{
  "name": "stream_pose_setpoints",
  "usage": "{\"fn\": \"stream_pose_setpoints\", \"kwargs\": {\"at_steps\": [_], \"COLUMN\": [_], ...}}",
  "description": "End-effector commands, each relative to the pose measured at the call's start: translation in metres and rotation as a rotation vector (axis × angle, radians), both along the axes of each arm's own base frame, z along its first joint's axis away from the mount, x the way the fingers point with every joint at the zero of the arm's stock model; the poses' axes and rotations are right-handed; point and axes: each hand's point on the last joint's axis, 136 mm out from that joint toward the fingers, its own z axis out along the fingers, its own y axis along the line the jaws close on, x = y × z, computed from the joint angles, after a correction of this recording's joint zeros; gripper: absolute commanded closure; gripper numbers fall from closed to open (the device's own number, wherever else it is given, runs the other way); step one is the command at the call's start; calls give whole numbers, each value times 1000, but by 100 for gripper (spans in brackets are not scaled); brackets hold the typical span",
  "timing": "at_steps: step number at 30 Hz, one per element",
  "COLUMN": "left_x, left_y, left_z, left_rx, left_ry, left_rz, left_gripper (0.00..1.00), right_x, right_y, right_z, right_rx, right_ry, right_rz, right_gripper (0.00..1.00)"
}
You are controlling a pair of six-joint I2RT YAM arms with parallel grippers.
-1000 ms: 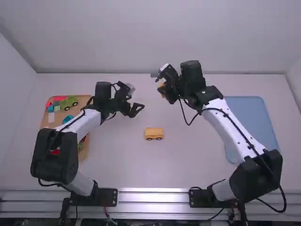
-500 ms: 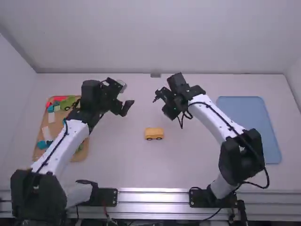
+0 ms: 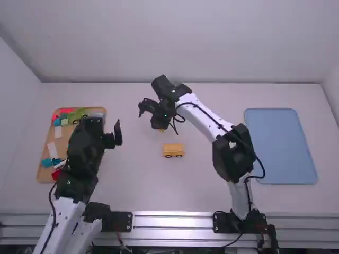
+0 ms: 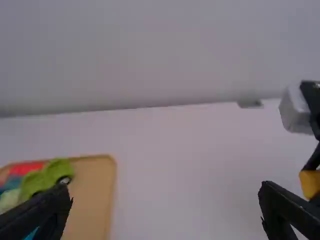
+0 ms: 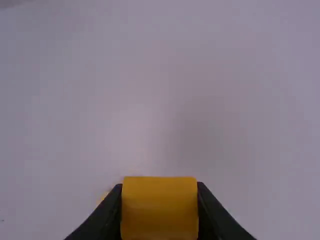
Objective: Assemble lego blocks to make yellow taxi
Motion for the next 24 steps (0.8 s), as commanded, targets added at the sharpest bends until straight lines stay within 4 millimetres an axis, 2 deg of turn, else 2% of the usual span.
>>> {"fn": "stream_pose_setpoints", "kwargs": {"at_steps": [1, 4, 5, 8, 12, 20, 24], "left_x": [-30, -59, -63, -81, -81, -79, -79], "left_y": [39, 55, 57, 70, 71, 70, 70], "left_z": [21, 26, 26, 25, 17, 7, 7], "left_rx": [-96, -104, -108, -135, -129, -122, -121], "left_ry": [-113, -150, -153, -182, -170, -149, -148], "left_rz": [245, 332, 339, 418, 425, 425, 422], "left_gripper": [1, 1, 1, 1, 1, 1, 1], "right_x": [-9, -18, -19, -32, -46, -58, -60], "right_y": [24, 38, 40, 51, 54, 56, 49], "right_z": [-16, -34, -37, -62, -81, -110, -137], "right_rx": [-13, -79, -87, -162, -225, -319, -393], "right_ry": [20, 30, 31, 45, 60, 58, 62], "right_rz": [101, 136, 141, 178, 207, 194, 182], "right_gripper": [89, 89, 89, 89, 89, 89, 91]}}
